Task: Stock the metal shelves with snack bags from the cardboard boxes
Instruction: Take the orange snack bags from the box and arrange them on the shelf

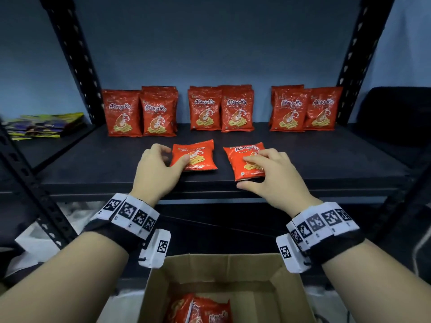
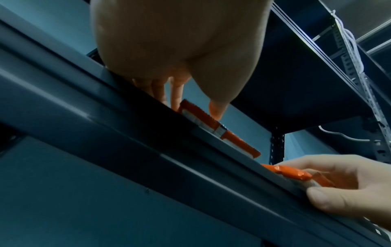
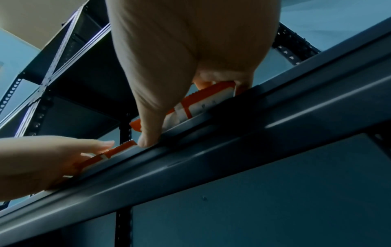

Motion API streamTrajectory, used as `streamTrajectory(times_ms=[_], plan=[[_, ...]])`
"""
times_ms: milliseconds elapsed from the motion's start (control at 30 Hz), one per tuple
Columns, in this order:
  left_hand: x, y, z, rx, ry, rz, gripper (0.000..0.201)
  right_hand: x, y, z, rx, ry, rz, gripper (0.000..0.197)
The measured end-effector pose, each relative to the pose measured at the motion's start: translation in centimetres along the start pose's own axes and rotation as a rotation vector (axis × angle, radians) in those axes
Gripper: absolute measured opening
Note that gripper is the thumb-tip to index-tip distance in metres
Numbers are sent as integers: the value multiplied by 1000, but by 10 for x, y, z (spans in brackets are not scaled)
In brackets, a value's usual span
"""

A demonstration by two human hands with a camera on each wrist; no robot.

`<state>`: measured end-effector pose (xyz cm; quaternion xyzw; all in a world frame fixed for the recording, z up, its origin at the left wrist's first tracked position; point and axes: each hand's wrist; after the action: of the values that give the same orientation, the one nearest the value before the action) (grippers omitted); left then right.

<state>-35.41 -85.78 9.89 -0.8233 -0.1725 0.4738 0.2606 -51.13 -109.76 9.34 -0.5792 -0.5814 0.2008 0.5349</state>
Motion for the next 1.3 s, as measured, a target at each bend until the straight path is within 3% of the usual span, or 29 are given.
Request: streamTrajectory(times_ms=[167, 367, 600, 733, 800, 867, 1000, 1167, 1300], plan=[[-4, -6, 8, -42, 122, 33, 47, 3, -2, 5, -141, -86, -65, 50], [-26, -11, 20, -43, 267, 122, 41, 17, -26, 9, -406, -40, -349, 20], [-53, -8, 16, 91, 248, 259, 26, 32, -49, 5, -398, 41, -737, 39], [-73, -2, 13, 228, 92, 590, 33, 40, -45, -1, -297, 86, -922, 46], [-75, 1, 12, 215, 92, 671, 36, 47, -41, -1, -250, 110, -968, 55], [-76, 1, 14, 151, 111, 692, 31, 49, -39, -1, -257, 111, -935, 60], [-73, 1, 21, 116, 110, 738, 28, 49, -43, 5, -362, 92, -803, 47], [-70, 3, 31, -51, 143, 518, 37, 59, -33, 13, -451, 95, -674, 50], [-71, 1, 34, -106, 129, 399, 39, 67, -27, 19, -519, 94, -619, 52]])
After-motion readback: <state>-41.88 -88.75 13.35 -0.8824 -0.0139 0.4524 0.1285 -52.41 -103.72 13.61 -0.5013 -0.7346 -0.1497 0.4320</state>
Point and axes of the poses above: each hand's wrist, its own z-axis away from the middle knuckle, its own y-axis out of the palm, x = y × z, and after that the axes turned 4 degrees about y, right-handed
